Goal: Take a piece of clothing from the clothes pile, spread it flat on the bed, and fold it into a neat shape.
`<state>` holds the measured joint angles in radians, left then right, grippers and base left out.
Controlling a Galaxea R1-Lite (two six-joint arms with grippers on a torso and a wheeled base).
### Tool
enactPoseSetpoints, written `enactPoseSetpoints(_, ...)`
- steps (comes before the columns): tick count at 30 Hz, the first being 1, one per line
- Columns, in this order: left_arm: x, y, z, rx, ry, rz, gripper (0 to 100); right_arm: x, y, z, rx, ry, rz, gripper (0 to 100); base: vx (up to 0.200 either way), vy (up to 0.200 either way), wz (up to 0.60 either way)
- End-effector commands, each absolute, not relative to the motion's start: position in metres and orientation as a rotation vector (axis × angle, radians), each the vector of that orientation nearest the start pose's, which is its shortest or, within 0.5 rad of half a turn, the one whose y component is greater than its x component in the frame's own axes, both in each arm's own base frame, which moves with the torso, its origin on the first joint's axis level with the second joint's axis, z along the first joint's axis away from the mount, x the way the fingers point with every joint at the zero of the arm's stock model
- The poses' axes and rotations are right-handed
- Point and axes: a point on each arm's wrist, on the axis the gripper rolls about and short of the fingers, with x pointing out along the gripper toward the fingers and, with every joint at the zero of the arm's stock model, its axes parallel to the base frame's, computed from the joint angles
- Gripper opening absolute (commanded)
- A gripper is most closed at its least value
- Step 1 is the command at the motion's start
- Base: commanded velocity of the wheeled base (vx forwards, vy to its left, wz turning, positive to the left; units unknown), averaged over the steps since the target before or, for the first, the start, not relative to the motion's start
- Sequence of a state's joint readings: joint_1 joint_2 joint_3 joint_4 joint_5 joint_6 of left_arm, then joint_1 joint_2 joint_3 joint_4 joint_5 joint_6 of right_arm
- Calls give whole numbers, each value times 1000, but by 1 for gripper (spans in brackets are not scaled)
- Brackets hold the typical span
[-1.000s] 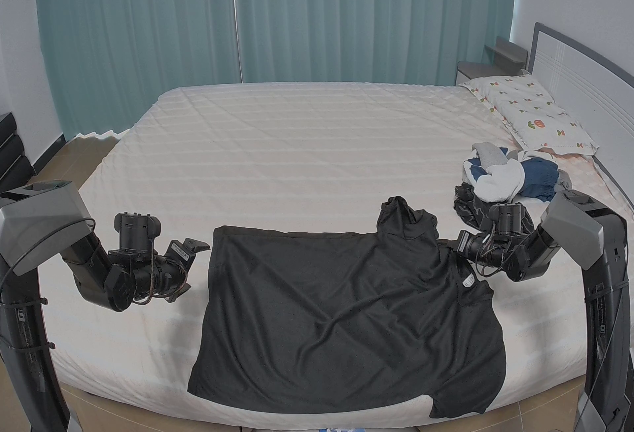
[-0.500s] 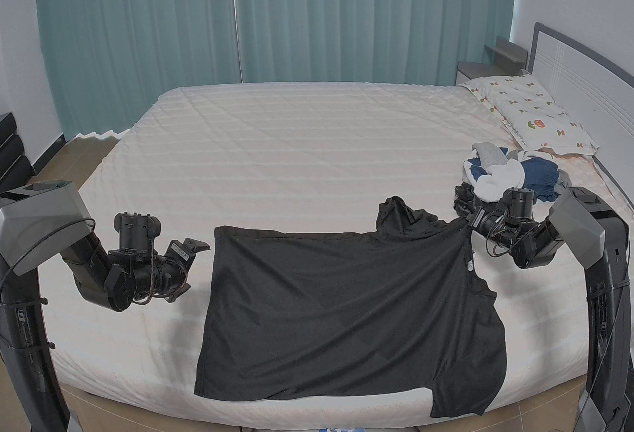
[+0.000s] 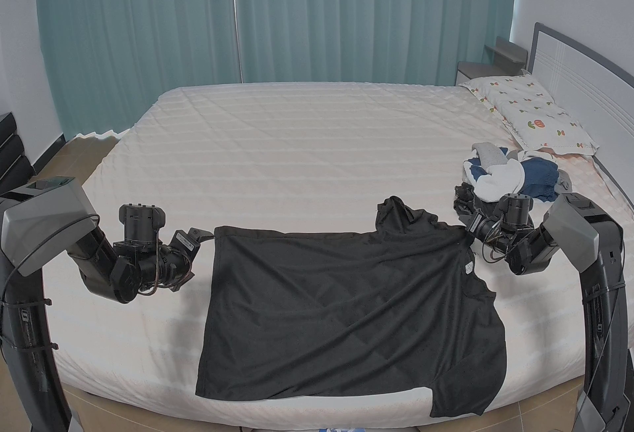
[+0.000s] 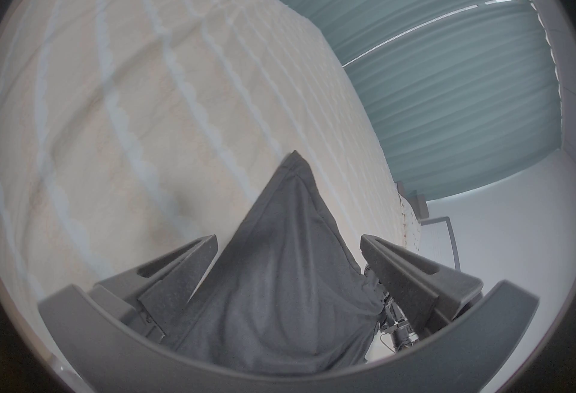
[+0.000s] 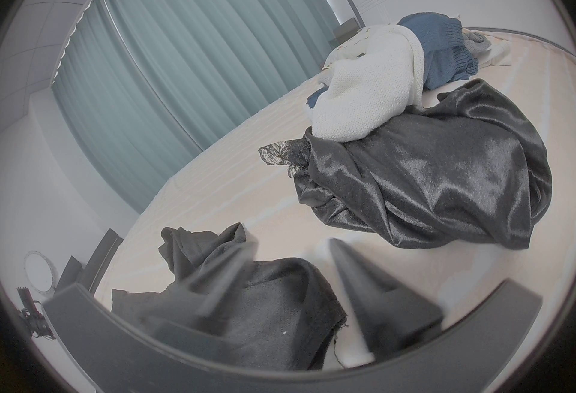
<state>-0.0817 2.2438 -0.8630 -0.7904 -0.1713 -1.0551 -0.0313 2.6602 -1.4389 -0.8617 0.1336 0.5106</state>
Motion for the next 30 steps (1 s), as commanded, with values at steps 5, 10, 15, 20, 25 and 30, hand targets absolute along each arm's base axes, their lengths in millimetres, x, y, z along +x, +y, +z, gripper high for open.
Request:
enactPoseSetpoints(5, 415, -43, 33, -910, 644, 21, 100, 464, -10, -26, 527, 413, 10, 100, 0, 0, 0)
enactPoseSetpoints(10, 458, -47, 30, -903, 653, 25, 100, 439, -4, -19, 525, 426, 14, 100, 0, 0, 0)
enactPoseSetpoints(15, 493, -55, 16, -893, 648, 7, 100, 421, -2, -23, 525, 436, 10, 100, 0, 0, 0)
enactPoseSetpoints(20, 506, -58, 1, -805, 679, -5, 100, 406, -6, -20, 525, 443, -13, 100, 0, 0, 0)
enactPoseSetpoints(25, 507, -55, -5, -793, 677, 26, 100, 402, -7, -19, 527, 446, -20, 100, 0, 0, 0)
enactPoseSetpoints(30, 507, -51, -14, -782, 676, 74, 100, 403, -7, -18, 525, 437, -18, 100, 0, 0, 0)
